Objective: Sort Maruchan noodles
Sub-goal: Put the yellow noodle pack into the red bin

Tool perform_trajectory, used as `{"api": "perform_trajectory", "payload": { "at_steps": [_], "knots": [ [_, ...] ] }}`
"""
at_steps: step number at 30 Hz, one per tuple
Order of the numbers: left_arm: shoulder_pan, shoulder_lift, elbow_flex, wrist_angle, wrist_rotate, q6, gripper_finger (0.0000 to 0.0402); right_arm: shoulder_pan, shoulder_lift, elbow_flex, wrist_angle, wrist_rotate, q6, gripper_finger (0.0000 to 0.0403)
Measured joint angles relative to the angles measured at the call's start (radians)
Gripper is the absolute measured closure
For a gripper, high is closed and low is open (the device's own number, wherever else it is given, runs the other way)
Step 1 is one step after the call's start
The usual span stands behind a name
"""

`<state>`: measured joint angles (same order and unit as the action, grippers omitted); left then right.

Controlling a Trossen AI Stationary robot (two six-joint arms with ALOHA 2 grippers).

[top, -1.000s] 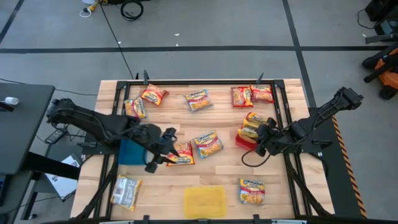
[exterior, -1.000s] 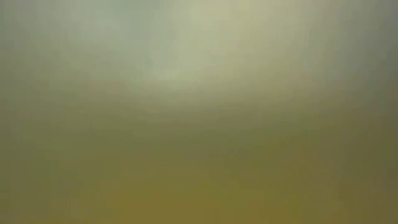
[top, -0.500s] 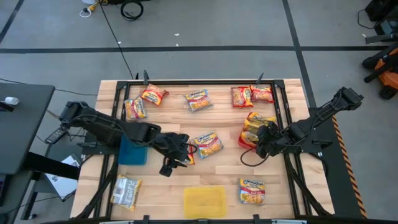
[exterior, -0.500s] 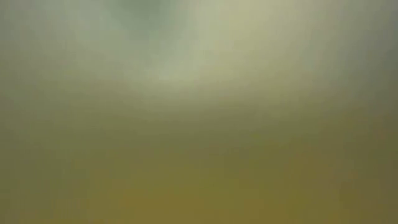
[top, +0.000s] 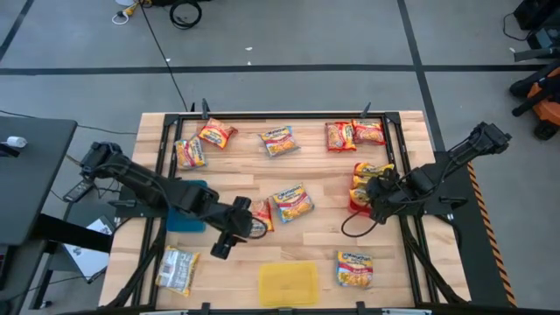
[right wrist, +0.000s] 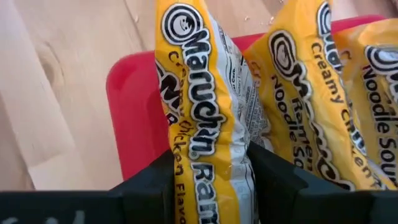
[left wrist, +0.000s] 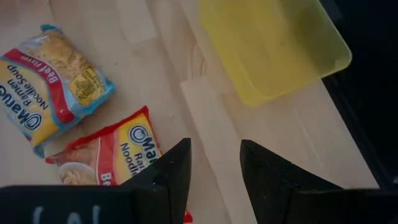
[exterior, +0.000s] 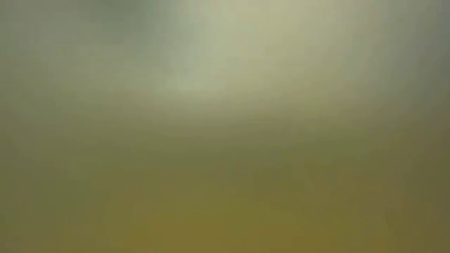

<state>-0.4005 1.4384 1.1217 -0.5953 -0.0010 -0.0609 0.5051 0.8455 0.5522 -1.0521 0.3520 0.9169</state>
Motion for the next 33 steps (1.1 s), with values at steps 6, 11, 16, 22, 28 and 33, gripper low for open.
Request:
{"api": "perform_trajectory", "payload": {
  "at_steps": [6, 11, 16, 22, 28, 33],
  "knots": [
    [-0.019, -0.004, 0.0, -0.078, -0.057, -0.069, 0.026, -0.047, 0.02, 0.0, 0.007, 0.018, 0.052, 0.021],
    [-0.043, -0.005, 0.0, -0.229, -0.05, -0.224, 0.026, -0.084, 0.021, 0.001, 0.006, -0.029, 0.041, 0.0212],
    [-0.137, -0.005, 0.0, -0.304, -0.005, -0.46, 0.026, -0.099, 0.021, 0.048, -0.04, -0.033, -0.018, 0.0213],
    [-0.283, -0.005, 0.0, -0.288, 0.033, -0.719, 0.026, -0.12, 0.021, 0.212, -0.178, 0.076, -0.124, 0.0213],
    [-0.405, 0.043, 0.0, -0.287, 0.038, -1.091, 0.026, -0.135, 0.02, 0.374, -0.155, 0.321, -0.324, 0.0213],
    [-0.461, 0.152, 0.0, -0.188, 0.146, -1.345, 0.0264, -0.137, 0.019, 0.397, 0.065, 0.502, -0.599, 0.0213]
  ]
}}
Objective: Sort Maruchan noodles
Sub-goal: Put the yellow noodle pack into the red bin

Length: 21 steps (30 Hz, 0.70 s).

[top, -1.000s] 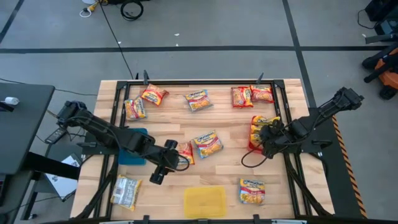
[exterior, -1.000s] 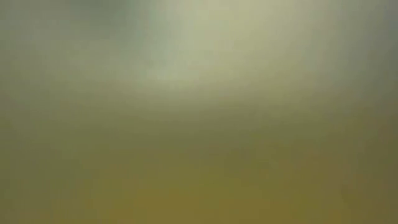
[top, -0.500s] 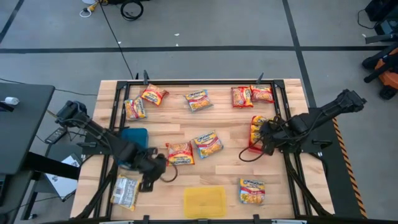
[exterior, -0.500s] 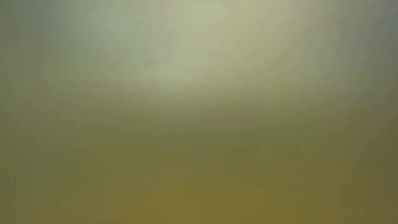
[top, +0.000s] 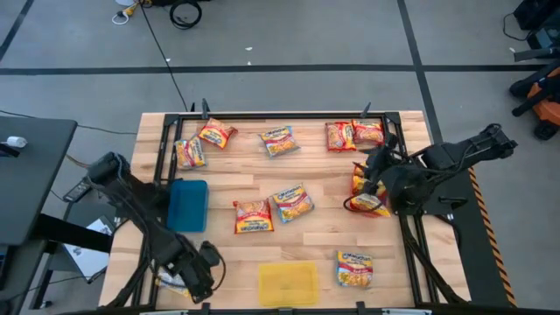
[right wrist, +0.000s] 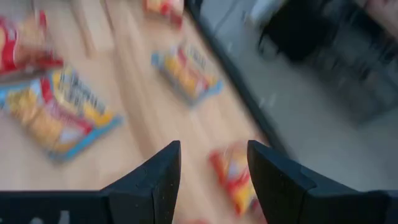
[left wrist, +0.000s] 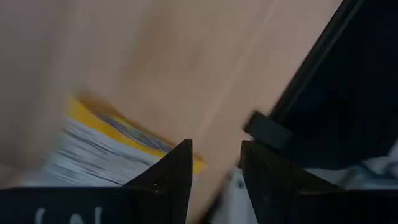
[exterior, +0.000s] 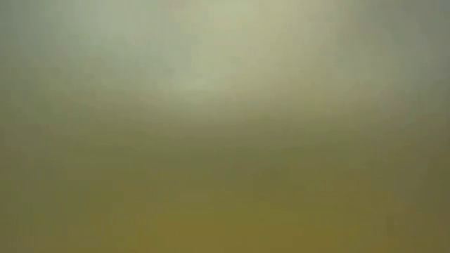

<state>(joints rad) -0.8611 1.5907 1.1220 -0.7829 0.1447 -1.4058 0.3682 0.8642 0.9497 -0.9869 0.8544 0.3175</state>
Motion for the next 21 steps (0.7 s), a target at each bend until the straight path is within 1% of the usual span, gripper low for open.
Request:
{"api": "perform_trajectory", "payload": {
  "at_steps": [4, 7, 9, 12, 17, 21],
  "knots": [
    [-0.036, 0.098, 0.063, 0.019, 0.123, -0.166, 0.0279, -0.023, 0.001, 0.0, 0.194, 0.012, -0.237, 0.0213],
    [-0.058, 0.154, 0.127, -0.01, 0.192, -0.274, 0.0287, -0.04, 0.001, 0.0, 0.307, -0.013, -0.348, 0.0213],
    [-0.07, 0.177, 0.167, -0.055, 0.208, -0.337, 0.0287, -0.05, 0.001, 0.0, 0.35, -0.039, -0.395, 0.0213],
    [-0.092, 0.198, 0.194, -0.153, 0.202, -0.415, 0.0282, -0.059, 0.001, 0.0, 0.364, -0.071, -0.401, 0.0213],
    [-0.122, 0.215, 0.194, -0.292, 0.193, -0.442, 0.0255, -0.063, 0.001, -0.019, 0.357, -0.133, -0.35, 0.0213],
    [-0.137, 0.216, 0.194, -0.305, 0.098, -0.441, 0.0215, -0.063, 0.001, -0.051, 0.358, -0.15, -0.339, 0.0213]
  ]
}}
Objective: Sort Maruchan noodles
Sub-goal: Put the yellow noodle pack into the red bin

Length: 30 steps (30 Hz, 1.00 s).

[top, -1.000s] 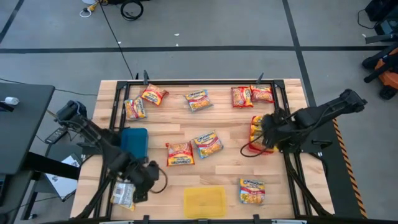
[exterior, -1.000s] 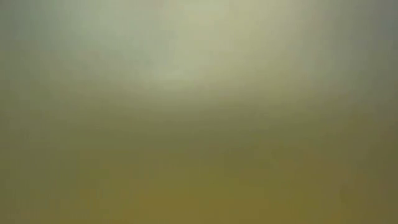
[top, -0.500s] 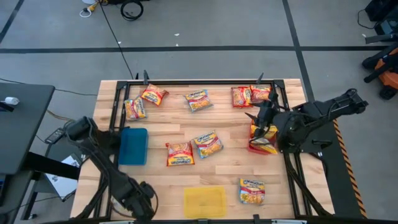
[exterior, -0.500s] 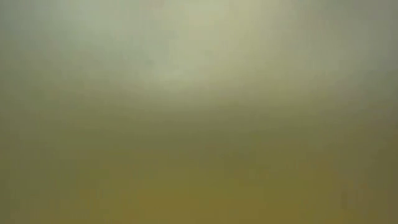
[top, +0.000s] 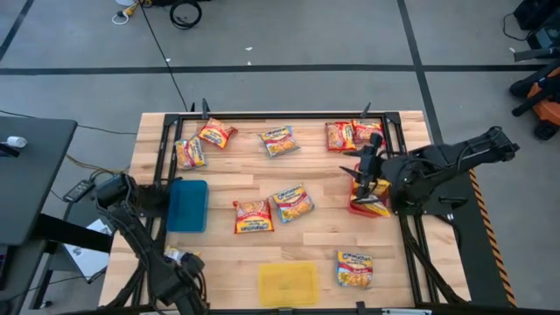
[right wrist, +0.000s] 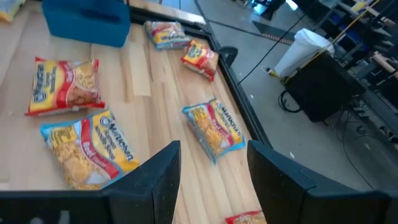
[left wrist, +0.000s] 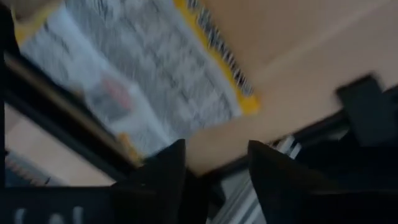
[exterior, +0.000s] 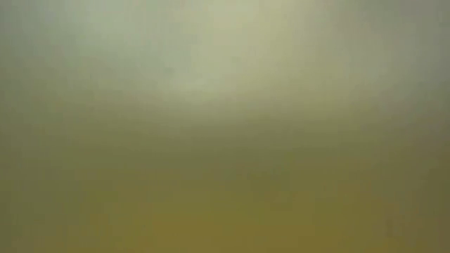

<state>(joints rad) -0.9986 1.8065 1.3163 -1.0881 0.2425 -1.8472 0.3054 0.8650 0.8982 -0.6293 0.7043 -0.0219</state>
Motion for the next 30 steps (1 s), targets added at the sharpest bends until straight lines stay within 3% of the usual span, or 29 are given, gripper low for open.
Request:
{"api": "perform_trajectory", "payload": {
  "at_steps": [4, 9, 15, 22, 30],
  "knots": [
    [-0.01, 0.0, -0.008, 0.0, -0.09, -0.01, 0.0165, -0.006, 0.0, -0.015, 0.001, 0.0, 0.0, 0.0213],
    [-0.01, 0.0, -0.083, 0.011, -0.048, -0.08, 0.0113, -0.015, 0.0, -0.015, 0.004, 0.0, 0.003, 0.0213],
    [-0.01, -0.003, -0.161, 0.135, -0.025, -0.034, 0.0112, -0.015, 0.0, -0.015, 0.004, 0.0, 0.003, 0.0213],
    [-0.01, -0.004, -0.184, 0.093, -0.049, -0.031, 0.0182, -0.014, 0.0, -0.016, 0.004, -0.001, 0.021, 0.0213],
    [-0.007, -0.006, -0.195, 0.056, -0.068, 0.002, 0.0345, -0.014, 0.0, -0.016, 0.008, -0.051, 0.03, 0.0213]
  ]
}}
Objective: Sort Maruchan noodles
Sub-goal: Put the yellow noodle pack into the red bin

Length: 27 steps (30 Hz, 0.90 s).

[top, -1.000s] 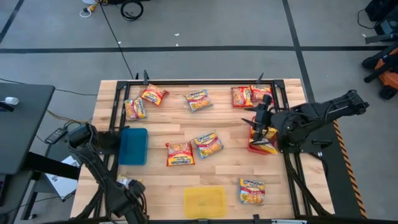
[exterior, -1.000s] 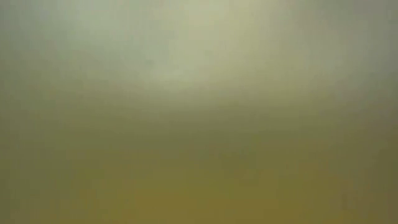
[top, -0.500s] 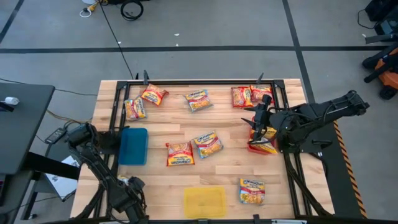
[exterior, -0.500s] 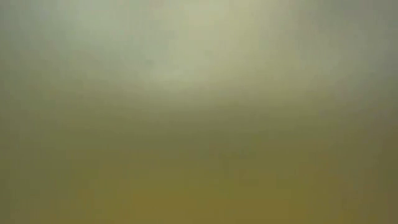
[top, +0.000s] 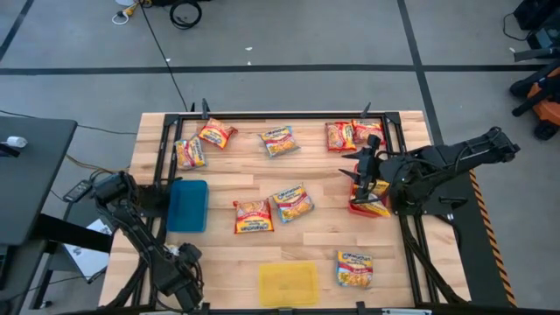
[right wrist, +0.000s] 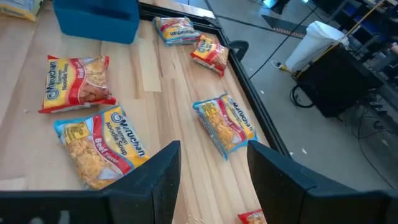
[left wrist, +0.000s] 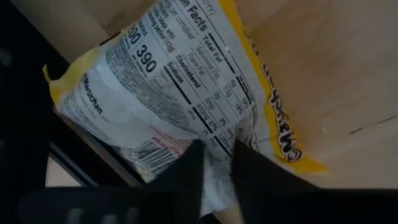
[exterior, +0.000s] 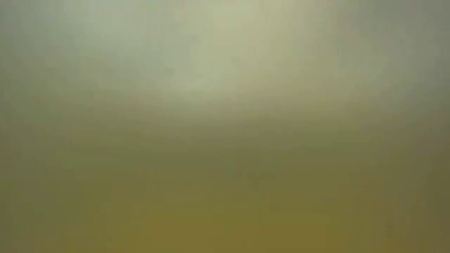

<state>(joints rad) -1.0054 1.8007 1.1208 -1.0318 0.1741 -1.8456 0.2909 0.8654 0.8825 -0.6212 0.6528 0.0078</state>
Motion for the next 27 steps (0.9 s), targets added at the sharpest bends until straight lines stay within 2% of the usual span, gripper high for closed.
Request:
{"api": "perform_trajectory", "payload": {
  "at_steps": [2, 3, 5, 8, 11, 15, 18, 21, 24, 27],
  "knots": [
    [0.001, -0.002, 0.003, -0.01, 0.006, 0.036, 0.0384, 0.0, 0.0, 0.0, 0.007, 0.0, -0.001, 0.0213],
    [0.001, -0.005, 0.009, -0.016, 0.009, 0.051, 0.0391, 0.001, 0.0, 0.0, 0.015, -0.001, -0.001, 0.0213],
    [0.0, -0.012, 0.029, -0.025, -0.006, 0.115, 0.0393, 0.001, 0.0, 0.0, 0.039, -0.02, -0.009, 0.0213],
    [-0.018, -0.042, 0.103, -0.004, -0.073, 0.285, 0.0396, 0.001, 0.002, 0.0, 0.098, -0.121, -0.06, 0.0213],
    [-0.026, -0.092, 0.172, -0.043, -0.16, 0.37, 0.0398, 0.019, 0.03, 0.0, 0.161, -0.245, -0.113, 0.0213],
    [-0.027, -0.18, 0.228, -0.068, -0.357, 0.441, 0.0399, 0.076, 0.126, 0.0, 0.262, -0.322, -0.191, 0.0216],
    [-0.024, -0.238, 0.231, -0.06, -0.535, 0.544, 0.0399, 0.129, 0.231, 0.0, 0.382, -0.333, -0.255, 0.0219],
    [0.001, -0.29, 0.231, -0.036, -0.66, 0.673, 0.04, 0.176, 0.33, 0.0, 0.555, -0.332, -0.342, 0.0219],
    [0.054, -0.317, 0.231, -0.022, -0.714, 0.776, 0.04, 0.214, 0.414, 0.0, 0.747, -0.31, -0.465, 0.0214],
    [0.141, -0.32, 0.229, -0.025, -0.713, 0.868, 0.04, 0.233, 0.478, 0.0, 0.901, -0.306, -0.6, 0.0201]
  ]
}}
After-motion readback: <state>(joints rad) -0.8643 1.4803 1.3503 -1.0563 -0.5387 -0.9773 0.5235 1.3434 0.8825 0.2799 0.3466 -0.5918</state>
